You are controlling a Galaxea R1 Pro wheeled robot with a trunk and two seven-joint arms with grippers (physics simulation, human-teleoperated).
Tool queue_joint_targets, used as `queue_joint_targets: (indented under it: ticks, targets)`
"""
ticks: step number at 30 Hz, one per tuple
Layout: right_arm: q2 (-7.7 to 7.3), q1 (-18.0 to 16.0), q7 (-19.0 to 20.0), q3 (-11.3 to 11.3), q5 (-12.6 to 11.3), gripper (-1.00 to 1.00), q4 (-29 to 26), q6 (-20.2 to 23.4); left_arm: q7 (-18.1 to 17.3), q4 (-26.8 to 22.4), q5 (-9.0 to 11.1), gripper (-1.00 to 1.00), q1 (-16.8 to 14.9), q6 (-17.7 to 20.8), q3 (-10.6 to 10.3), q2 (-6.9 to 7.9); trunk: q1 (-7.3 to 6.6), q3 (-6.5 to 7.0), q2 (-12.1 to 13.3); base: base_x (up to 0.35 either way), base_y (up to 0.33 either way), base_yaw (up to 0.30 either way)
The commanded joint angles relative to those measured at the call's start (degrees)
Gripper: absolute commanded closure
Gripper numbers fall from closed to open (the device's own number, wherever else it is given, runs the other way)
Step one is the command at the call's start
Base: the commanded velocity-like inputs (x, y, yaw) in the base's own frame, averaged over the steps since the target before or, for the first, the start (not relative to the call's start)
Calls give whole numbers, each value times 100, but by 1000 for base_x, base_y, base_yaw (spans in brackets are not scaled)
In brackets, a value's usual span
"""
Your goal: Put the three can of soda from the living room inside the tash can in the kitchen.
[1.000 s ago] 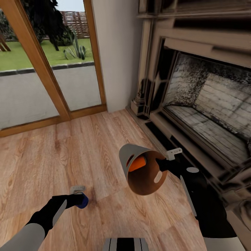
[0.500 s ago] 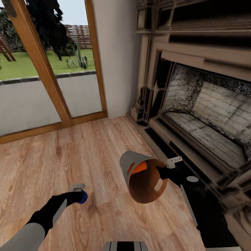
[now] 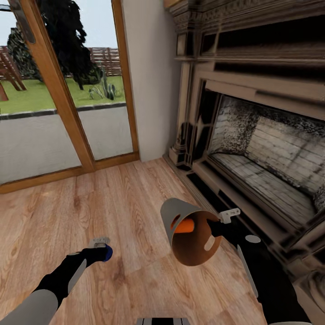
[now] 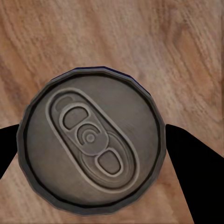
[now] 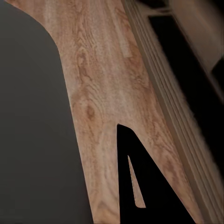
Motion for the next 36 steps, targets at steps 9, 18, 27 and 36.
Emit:
queue_joint_targets:
  ticks: [9,18,27,36]
  targets:
    - [20,-2,-10,9,-83,100,22,3,79,10,-5,100,6,-102,-4,1,-21,179,11,0,0,0]
    - [21,-2,-19,2,-105,100,253,-147,69,7,-3,100,18,-362,-11,2,-21,177,11,-17,70,5]
    - [25,-1,-22,6,-115,100,272,-162,63,6,-3,100,19,-379,-13,1,-21,154,11,-165,240,69]
    - [25,-1,-22,11,-115,100,288,-163,61,6,-3,100,19,-380,-13,1,-21,126,11,-209,191,106]
